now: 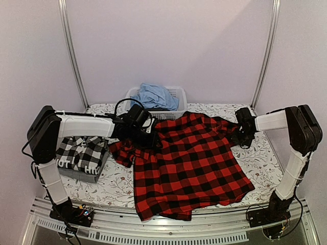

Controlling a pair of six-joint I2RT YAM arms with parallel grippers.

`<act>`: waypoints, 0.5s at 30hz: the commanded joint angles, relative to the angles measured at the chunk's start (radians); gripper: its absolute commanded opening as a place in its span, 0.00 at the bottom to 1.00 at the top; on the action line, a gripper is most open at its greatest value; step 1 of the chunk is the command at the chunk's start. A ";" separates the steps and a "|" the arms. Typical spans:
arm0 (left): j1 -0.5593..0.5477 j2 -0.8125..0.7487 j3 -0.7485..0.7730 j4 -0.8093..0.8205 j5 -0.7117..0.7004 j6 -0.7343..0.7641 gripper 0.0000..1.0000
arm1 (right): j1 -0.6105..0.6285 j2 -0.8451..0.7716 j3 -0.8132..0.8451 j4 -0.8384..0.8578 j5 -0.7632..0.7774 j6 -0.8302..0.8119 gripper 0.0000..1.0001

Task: Fold and stack the long sleeve shirts
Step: Pick up the sleeve from the center of the board.

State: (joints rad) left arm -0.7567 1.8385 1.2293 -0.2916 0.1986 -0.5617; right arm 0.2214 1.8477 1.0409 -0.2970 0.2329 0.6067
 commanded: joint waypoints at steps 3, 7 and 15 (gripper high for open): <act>-0.007 -0.017 0.004 0.000 -0.007 0.006 0.34 | -0.053 -0.098 0.041 -0.077 0.003 -0.054 0.00; -0.007 -0.021 0.006 -0.004 -0.008 0.008 0.34 | -0.059 -0.135 0.089 -0.107 0.011 -0.079 0.00; -0.002 -0.043 -0.008 -0.006 -0.015 0.011 0.34 | -0.066 -0.217 0.221 -0.168 -0.095 -0.147 0.00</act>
State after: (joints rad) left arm -0.7563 1.8381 1.2293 -0.2935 0.1944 -0.5613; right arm 0.1619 1.7046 1.1976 -0.4232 0.2146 0.5064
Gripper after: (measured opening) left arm 0.338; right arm 0.004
